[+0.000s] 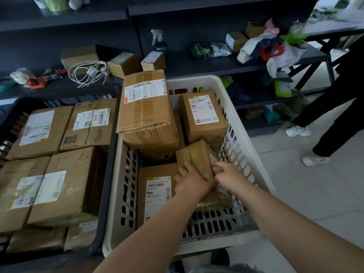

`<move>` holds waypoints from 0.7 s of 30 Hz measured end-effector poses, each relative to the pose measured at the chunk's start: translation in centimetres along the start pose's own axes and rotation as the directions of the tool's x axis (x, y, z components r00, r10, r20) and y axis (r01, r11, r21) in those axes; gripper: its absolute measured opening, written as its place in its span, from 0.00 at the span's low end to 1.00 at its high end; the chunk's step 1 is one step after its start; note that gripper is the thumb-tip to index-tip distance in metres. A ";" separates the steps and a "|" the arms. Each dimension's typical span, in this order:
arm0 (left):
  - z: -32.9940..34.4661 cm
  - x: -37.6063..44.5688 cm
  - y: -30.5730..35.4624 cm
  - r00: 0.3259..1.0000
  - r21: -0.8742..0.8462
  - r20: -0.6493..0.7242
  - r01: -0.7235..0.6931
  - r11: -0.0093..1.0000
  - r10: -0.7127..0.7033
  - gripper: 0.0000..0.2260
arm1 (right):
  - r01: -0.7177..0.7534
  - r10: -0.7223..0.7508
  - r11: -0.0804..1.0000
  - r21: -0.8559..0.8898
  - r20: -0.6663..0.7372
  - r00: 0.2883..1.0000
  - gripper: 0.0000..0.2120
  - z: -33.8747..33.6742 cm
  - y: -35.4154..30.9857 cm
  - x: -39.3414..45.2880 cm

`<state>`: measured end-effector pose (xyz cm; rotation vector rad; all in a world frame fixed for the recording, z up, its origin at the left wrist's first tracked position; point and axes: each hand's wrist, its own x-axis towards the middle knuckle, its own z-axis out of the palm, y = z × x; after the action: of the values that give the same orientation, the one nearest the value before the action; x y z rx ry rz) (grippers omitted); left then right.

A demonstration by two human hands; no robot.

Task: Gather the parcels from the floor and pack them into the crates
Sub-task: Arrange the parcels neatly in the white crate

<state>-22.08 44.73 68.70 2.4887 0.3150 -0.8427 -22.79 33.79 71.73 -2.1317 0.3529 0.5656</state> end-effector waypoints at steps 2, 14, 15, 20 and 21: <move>0.2 0.3 0.5 0.999 0.036 -0.033 0.030 0.999 -0.028 0.52 | -0.003 0.003 1.000 0.015 -0.011 1.000 0.24 0.0 0.2 0.1; -0.4 1.5 -0.3 0.995 -0.144 -0.043 0.081 0.986 -0.088 0.53 | -0.185 0.186 0.983 -0.012 0.091 0.978 0.24 0.2 0.0 0.6; -0.3 1.6 -0.1 0.994 -0.146 -0.038 0.098 0.984 -0.105 0.53 | -0.204 0.206 0.978 -0.033 0.111 0.972 0.23 0.4 -0.1 0.7; 1.4 1.4 2.0 0.977 -0.316 0.152 0.194 0.929 -0.152 0.55 | -0.186 0.188 0.981 -0.064 0.032 0.982 0.15 -0.4 0.1 1.0; 1.6 1.3 2.3 0.973 -0.323 0.172 0.205 0.924 -0.156 0.55 | -0.178 0.180 0.982 -0.070 0.022 0.983 0.14 -0.7 0.1 0.9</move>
<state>-21.06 42.02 67.60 2.0902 0.5942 -0.9470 -21.91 33.13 71.50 -2.1678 0.5201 0.7191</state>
